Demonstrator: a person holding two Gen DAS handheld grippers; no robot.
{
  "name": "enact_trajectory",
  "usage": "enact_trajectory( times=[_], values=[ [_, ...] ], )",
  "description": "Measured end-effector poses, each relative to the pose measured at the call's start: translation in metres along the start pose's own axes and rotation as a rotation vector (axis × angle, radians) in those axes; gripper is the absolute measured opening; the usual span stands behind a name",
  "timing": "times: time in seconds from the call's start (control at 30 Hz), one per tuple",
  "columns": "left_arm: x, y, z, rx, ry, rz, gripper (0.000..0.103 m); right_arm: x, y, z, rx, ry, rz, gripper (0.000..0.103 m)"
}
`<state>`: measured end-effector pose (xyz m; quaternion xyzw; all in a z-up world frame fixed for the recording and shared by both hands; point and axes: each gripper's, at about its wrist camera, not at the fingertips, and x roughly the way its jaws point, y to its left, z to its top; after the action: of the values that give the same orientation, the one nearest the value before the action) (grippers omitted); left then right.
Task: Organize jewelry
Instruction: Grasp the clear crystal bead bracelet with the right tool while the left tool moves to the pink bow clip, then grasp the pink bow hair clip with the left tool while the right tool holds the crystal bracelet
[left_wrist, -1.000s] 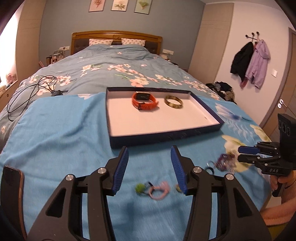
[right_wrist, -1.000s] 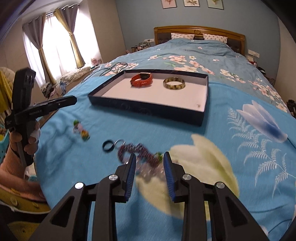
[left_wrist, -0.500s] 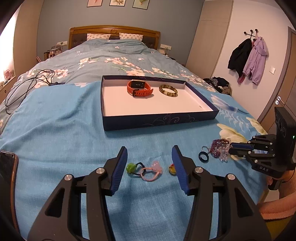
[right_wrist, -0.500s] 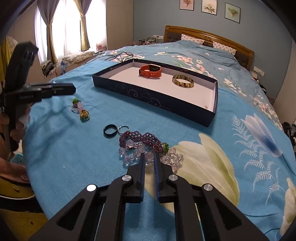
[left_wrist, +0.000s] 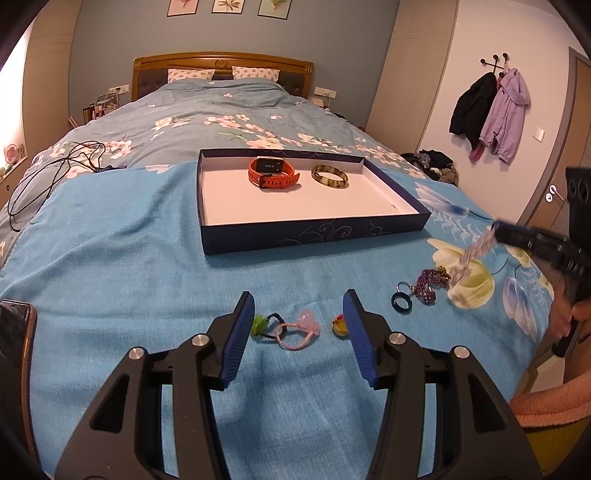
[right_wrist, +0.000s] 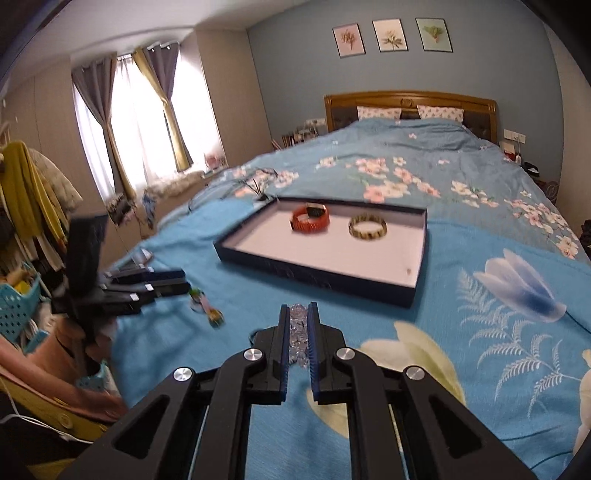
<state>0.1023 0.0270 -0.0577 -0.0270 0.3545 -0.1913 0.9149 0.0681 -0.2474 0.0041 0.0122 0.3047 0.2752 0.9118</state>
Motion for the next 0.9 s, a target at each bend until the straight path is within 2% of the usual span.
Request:
enact_trajectory(
  times=[0.17, 0.33, 0.57, 0.73, 0.9],
  values=[
    [-0.004, -0.003, -0.006, 0.034, 0.008, -0.008, 0.047, -0.012, 0.004, 0.011, 0.003, -0.055, 0.026, 0.008],
    [-0.003, -0.01, -0.011, 0.08, 0.029, -0.006, 0.04, -0.012, 0.003, 0.018, 0.013, -0.076, 0.036, 0.008],
    [0.009, -0.01, -0.014, 0.087, 0.082, 0.021, 0.038, 0.001, 0.004, 0.013, 0.027, -0.05, 0.046, 0.008],
    [0.022, -0.012, -0.015, 0.105, 0.129, 0.038, 0.021, 0.012, 0.003, 0.009, 0.044, -0.026, 0.058, 0.008],
    [0.025, -0.021, -0.012, 0.138, 0.12, 0.042, 0.018, 0.02, 0.004, 0.005, 0.054, -0.006, 0.068, 0.008]
  ],
)
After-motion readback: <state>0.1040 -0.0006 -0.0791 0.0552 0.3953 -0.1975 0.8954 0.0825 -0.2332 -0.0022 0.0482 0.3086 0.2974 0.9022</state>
